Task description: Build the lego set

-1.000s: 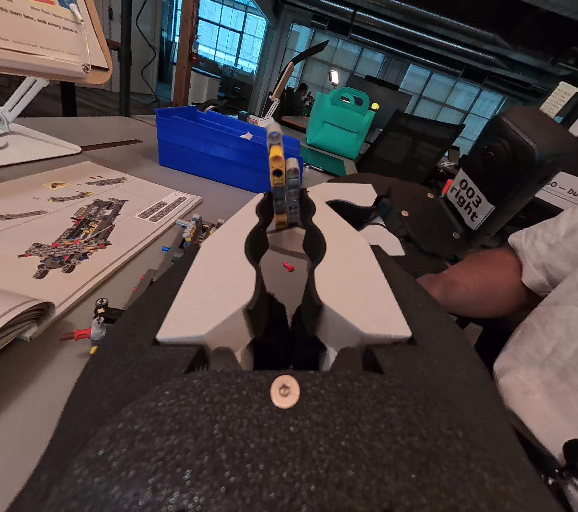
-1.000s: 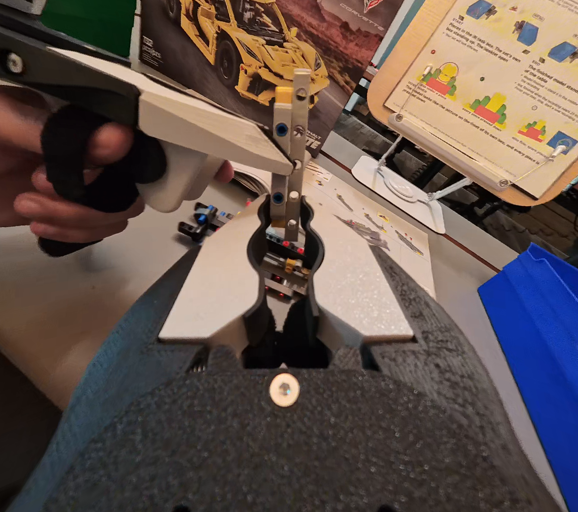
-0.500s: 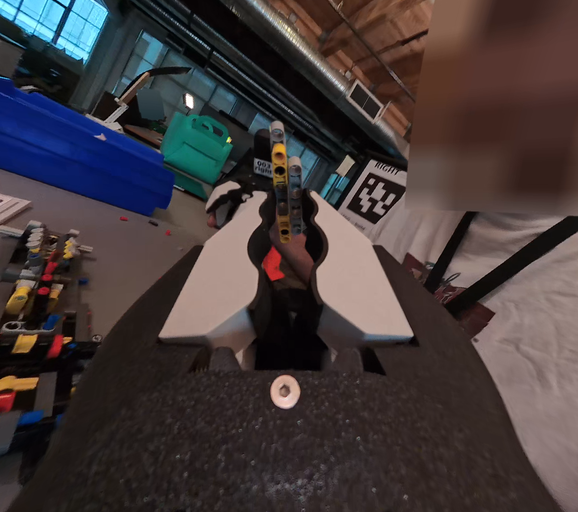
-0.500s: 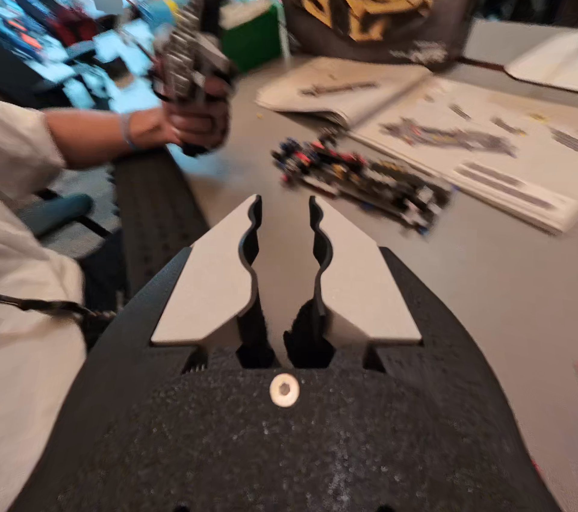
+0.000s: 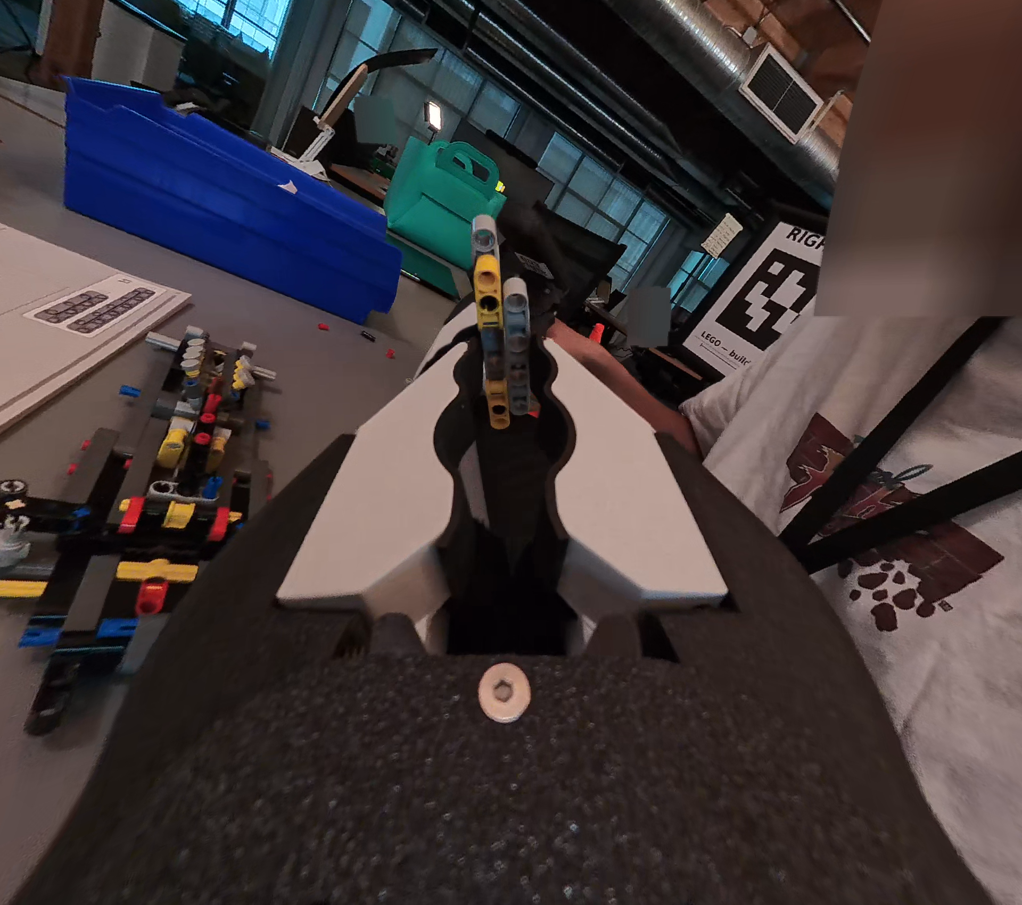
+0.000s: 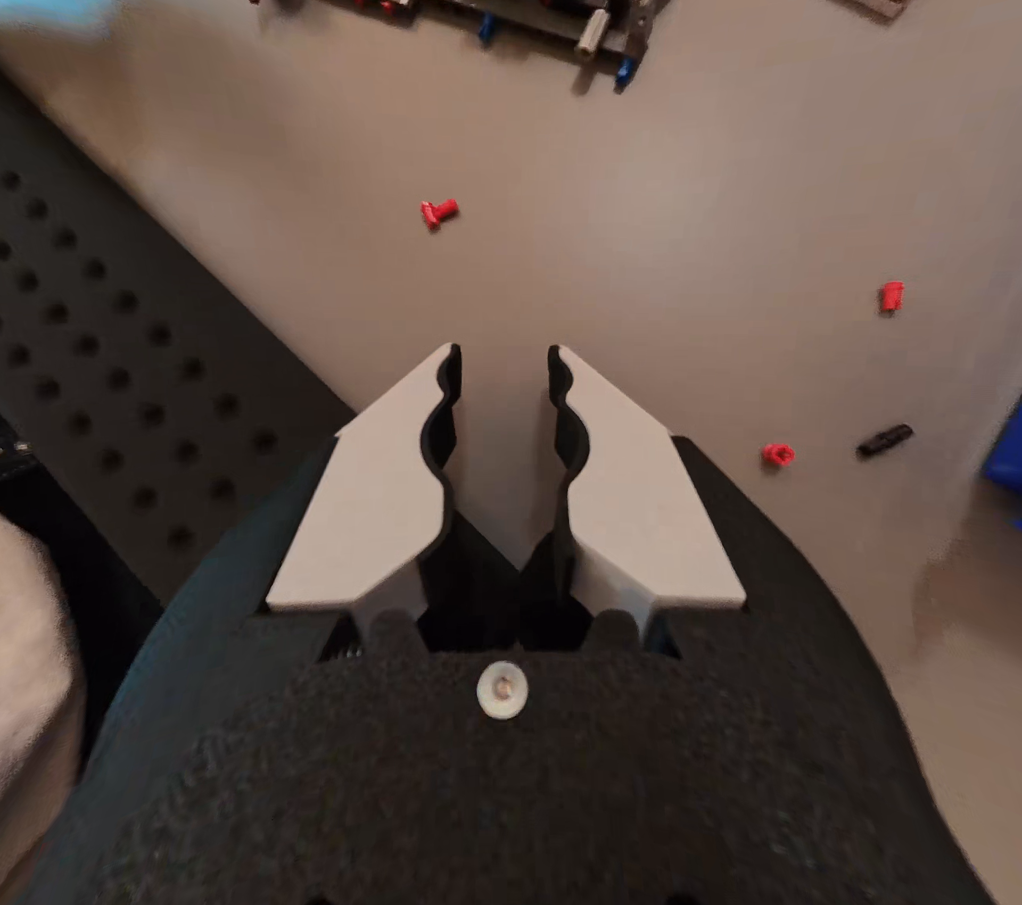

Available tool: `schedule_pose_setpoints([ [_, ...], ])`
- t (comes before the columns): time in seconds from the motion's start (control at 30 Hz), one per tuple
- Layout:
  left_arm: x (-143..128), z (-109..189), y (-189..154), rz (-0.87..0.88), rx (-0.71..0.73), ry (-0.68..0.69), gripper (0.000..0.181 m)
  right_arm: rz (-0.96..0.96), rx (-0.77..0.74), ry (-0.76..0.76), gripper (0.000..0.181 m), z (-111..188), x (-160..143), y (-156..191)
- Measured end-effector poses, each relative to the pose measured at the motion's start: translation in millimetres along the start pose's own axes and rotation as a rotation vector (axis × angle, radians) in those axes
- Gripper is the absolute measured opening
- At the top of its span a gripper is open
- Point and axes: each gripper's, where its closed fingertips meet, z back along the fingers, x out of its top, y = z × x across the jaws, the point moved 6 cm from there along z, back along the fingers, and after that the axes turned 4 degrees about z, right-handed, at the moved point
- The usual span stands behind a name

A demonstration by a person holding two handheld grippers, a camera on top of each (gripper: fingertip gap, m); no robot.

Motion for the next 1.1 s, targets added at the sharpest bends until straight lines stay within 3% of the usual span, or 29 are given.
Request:
schedule_pose_setpoints([
  [0.2,6,1,-6,-0.001,-0.024,-0.027,0.015,-0.111,-0.241,-0.046,0.022,29,-23,-41],
  [0.3,2,-1,-6,-0.007,-0.024,-0.006,0.015,-0.136,-0.187,-0.054,0.023,26,-25,-35],
  [0.43,-3,-5,-5,-0.032,0.002,0.036,0.014,-0.075,-0.074,-0.099,0.022,2,4,2],
  [0.67,-10,-8,-6,-0.079,0.030,0.095,0.015,0.052,0.020,0.009,0.021,-49,27,32],
  [0.97,-10,-7,-8,-0.106,0.037,0.116,0.015,0.097,0.036,0.010,0.017,-59,37,40],
  [1.1,-10,-6,-8,-0.101,0.038,0.118,0.015,0.100,0.162,0.010,0.015,-61,40,57],
])
